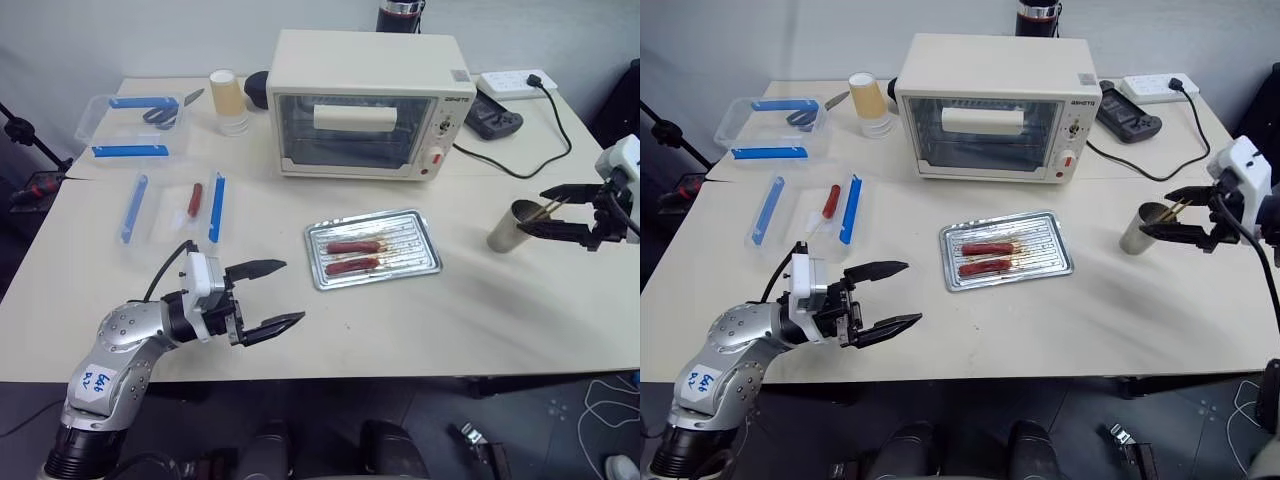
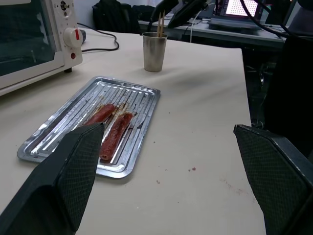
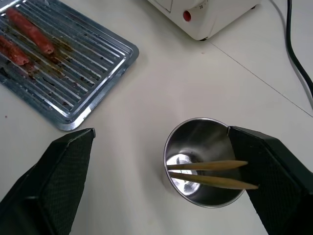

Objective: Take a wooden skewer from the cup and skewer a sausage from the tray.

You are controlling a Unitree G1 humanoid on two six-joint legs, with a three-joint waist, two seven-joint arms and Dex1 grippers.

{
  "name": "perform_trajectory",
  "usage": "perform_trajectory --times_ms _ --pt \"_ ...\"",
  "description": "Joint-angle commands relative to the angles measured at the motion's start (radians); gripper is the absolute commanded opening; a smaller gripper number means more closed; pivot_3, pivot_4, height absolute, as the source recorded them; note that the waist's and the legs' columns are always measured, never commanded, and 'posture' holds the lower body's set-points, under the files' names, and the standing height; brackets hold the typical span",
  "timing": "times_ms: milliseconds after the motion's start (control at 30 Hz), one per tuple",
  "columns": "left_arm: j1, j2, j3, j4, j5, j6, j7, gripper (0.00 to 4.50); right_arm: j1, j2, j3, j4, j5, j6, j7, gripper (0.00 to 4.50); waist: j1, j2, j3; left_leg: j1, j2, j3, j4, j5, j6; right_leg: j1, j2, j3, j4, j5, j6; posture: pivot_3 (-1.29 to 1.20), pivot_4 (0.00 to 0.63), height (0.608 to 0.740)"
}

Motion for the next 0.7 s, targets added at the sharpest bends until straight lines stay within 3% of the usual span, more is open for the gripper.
perform_trajectory --times_ms 33,333,600,700 --pt "-0.001 -0.002 0.009 -0.021 0.002 -0.016 0.001 4.47 0.032 -0.049 -0.048 -0.061 0.034 0.0 0.006 4.5 -0.001 0.0 0.0 0.0 0.0 0.0 0.0 0.0 0.0 0.0 0.0 0.0 0.0 0.0 0.0 0.0 0.15 0.74" --pt "-0.009 -0.002 0.005 -0.019 0.002 -0.013 0.0 4.47 0.064 -0.059 -0.057 -0.056 0.038 -0.045 -0.029 4.5 -0.001 0.0 0.0 0.0 0.0 0.0 0.0 0.0 0.0 0.0 0.0 0.0 0.0 0.0 0.0 0.0 0.15 0.74" --pt "0.002 -0.004 0.002 -0.038 0.001 -0.005 0.013 4.47 -0.026 -0.068 0.042 -0.02 -0.072 -0.124 -0.062 4.5 -0.002 0.0 0.0 0.0 0.0 0.0 0.0 0.0 0.0 0.0 0.0 0.0 0.0 0.0 0.0 0.0 0.15 0.74" --pt "0.014 -0.008 -0.003 -0.051 -0.001 -0.002 0.022 4.5 -0.069 -0.077 0.087 0.024 -0.129 -0.166 -0.069 3.87 -0.002 0.0 0.0 0.0 0.0 0.0 0.0 0.0 0.0 0.0 0.0 0.0 0.0 0.0 0.0 0.0 0.15 0.74"
